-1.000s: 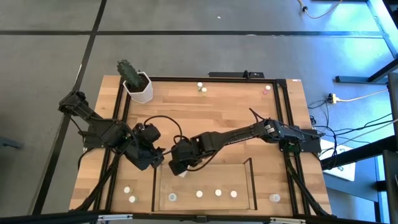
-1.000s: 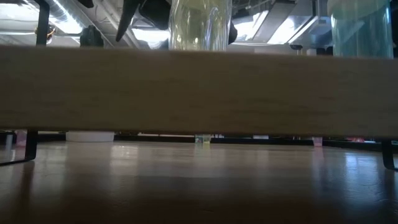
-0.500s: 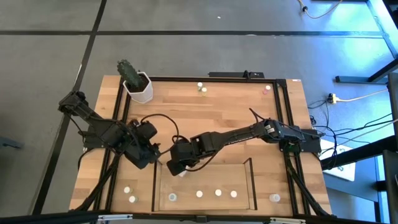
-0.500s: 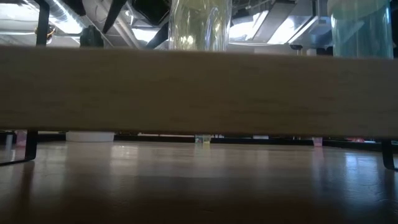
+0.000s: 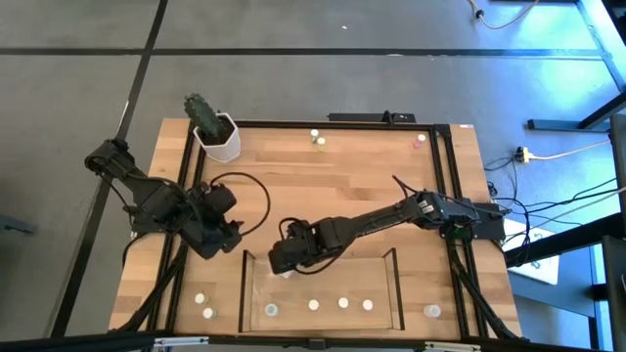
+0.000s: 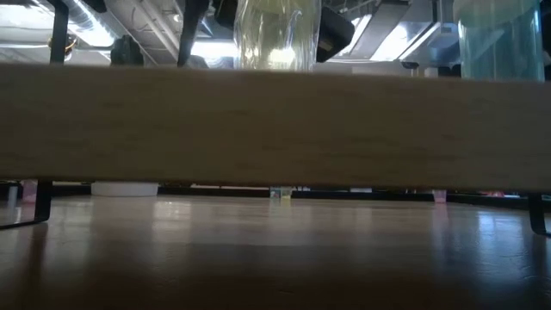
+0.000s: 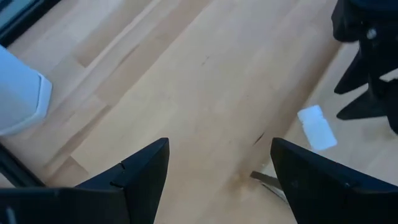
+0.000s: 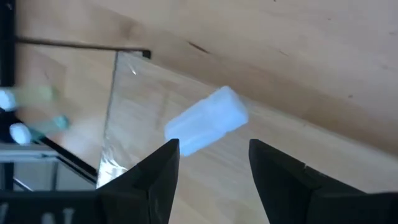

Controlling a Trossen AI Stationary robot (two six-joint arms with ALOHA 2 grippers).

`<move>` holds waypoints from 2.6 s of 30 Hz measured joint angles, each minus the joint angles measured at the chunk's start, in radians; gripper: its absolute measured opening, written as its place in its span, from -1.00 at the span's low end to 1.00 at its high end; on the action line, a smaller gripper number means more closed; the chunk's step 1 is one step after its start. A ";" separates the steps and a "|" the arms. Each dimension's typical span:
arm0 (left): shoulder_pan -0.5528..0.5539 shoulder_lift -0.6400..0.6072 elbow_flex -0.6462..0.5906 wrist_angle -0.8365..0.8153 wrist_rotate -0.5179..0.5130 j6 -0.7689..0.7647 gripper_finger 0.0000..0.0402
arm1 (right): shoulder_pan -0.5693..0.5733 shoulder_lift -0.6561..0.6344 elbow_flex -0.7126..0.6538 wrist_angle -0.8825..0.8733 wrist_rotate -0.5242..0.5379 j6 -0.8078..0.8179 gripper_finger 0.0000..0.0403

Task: Pick and place medicine bottles onto shelf by color
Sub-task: Put the top white pill bottle on the shelf aligned with the other white pill bottle

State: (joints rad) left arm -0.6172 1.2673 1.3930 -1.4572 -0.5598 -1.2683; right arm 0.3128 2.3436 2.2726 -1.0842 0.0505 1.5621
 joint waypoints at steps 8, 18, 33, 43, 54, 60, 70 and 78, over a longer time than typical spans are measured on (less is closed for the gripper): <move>0.000 0.002 0.000 0.002 0.000 0.107 0.37 | -0.002 0.000 0.000 0.017 0.015 0.028 -0.03; 0.000 0.002 0.000 0.002 0.000 0.110 0.37 | -0.002 0.000 0.000 0.044 0.087 0.028 -0.03; 0.000 0.002 0.000 0.002 0.000 0.110 0.37 | -0.007 -0.009 0.083 -0.162 0.191 0.349 -0.03; 0.001 0.003 0.000 0.005 0.000 0.110 0.37 | -0.042 -0.011 0.078 -0.112 0.093 0.611 -0.03; 0.001 0.002 0.000 0.007 0.000 0.110 0.37 | -0.055 -0.011 0.077 -0.091 -0.026 0.775 -0.03; 0.001 0.002 0.000 0.007 0.000 0.110 0.37 | -0.056 -0.010 0.077 -0.091 -0.054 0.820 -0.03; 0.001 0.002 0.000 0.007 0.000 0.110 0.37 | -0.071 0.026 0.075 -0.070 -0.166 0.815 -0.03; 0.001 0.002 0.000 0.007 0.000 0.110 0.37 | -0.075 0.027 0.075 -0.056 -0.183 0.813 -0.03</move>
State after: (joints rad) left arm -0.6167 1.2694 1.3930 -1.4499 -0.5598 -1.1584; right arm 0.2375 2.3706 2.3478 -1.1404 -0.1326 2.3747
